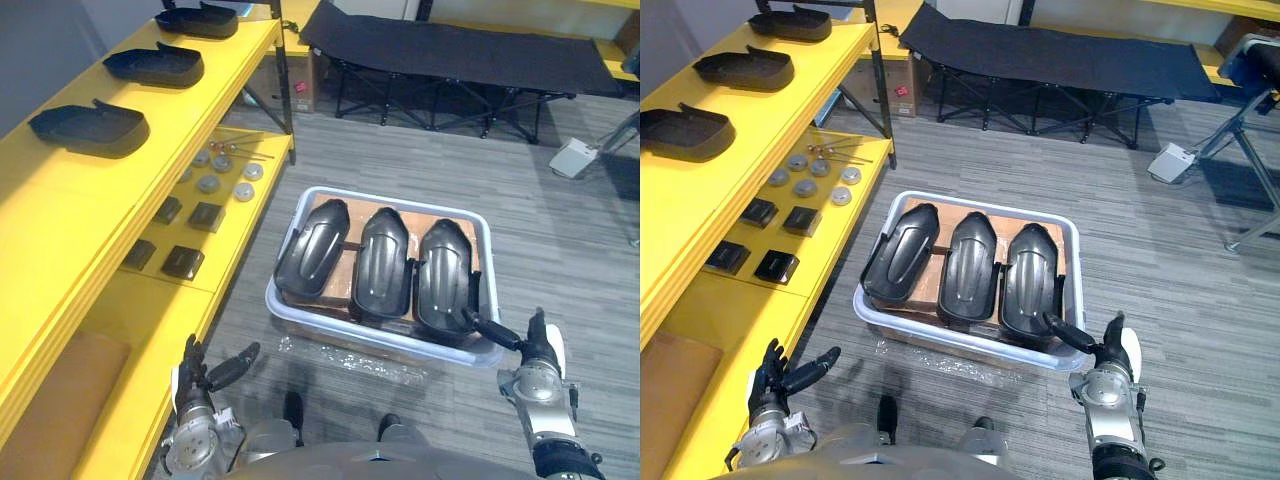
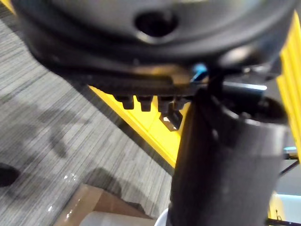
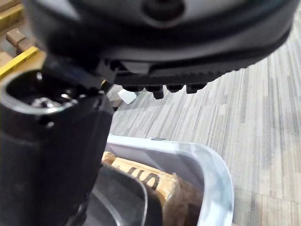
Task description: Walk over and take three plastic housings, then place them on the shelf
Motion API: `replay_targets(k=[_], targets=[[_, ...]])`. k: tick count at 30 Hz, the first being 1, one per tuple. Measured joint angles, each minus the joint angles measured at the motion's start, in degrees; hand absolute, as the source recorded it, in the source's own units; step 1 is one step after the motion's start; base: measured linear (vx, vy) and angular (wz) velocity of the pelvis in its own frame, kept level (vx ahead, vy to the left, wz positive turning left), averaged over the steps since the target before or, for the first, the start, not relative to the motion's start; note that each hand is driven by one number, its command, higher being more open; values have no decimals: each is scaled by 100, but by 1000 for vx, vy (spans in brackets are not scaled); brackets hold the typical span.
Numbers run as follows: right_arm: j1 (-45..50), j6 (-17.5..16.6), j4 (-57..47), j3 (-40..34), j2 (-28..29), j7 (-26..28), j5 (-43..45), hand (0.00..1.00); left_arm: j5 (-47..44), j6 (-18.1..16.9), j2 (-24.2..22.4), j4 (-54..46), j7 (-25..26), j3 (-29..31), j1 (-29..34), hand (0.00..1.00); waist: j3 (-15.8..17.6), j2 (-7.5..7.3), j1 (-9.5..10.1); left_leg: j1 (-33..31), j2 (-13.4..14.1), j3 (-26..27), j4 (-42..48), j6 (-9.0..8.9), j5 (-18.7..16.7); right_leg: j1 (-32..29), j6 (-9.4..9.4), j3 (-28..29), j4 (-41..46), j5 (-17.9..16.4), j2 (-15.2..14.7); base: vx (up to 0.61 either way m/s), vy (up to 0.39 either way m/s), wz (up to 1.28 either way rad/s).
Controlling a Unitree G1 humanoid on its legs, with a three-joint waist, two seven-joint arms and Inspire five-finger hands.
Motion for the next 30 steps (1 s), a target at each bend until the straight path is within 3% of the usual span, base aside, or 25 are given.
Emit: replay_targets(k=[6, 11, 14, 20, 23, 30], targets=[[-210, 75, 128, -223, -32, -258, 25, 100, -183, -18, -2, -258, -662, -337, 85, 100, -3, 5, 44, -64, -20, -16, -51, 53, 77, -58, -36, -46, -7, 28, -16, -79, 24, 5], [-287, 96, 390, -223, -45, -260, 31, 100, -296, 457, 18, -385, -876, -750, 61, 100, -187, 29, 14, -68, -26, -2, -51, 29, 77, -70, -38, -45, -9, 34, -26, 28, 0, -2], [-439, 111, 461, -205, -222, -190, 70, 100, -284, 733, 33, 297, -924, -870, -68, 100, -225, 86, -45, -65, -20, 16, -49, 45, 88, -66, 42, -40, -26, 90, -19, 65, -13, -5], [-1032, 228, 914, -103, -763, 121, 267, 100, -278, 764, 225, 1230, -1061, -639, -384, 100, -209, 132, -45, -39, -10, 20, -48, 35, 82, -7, 56, -28, -105, 136, 5, 28, -6, -1], [-1531, 257, 1279, -82, -936, 298, 481, 100, -269, 725, 294, 1371, -1199, -463, -412, 100, -43, 148, -41, -44, -18, 29, -48, 43, 87, -21, 58, -28, -97, 146, -6, -34, 11, -1], [-2732, 207, 1859, -68, -1499, 523, 674, 100, -453, 470, 304, 1668, -1296, -278, -641, 100, 722, 383, 17, -519, -20, -12, 135, 50, 154, -414, 14, -43, -62, 247, -15, -86, 25, 4]])
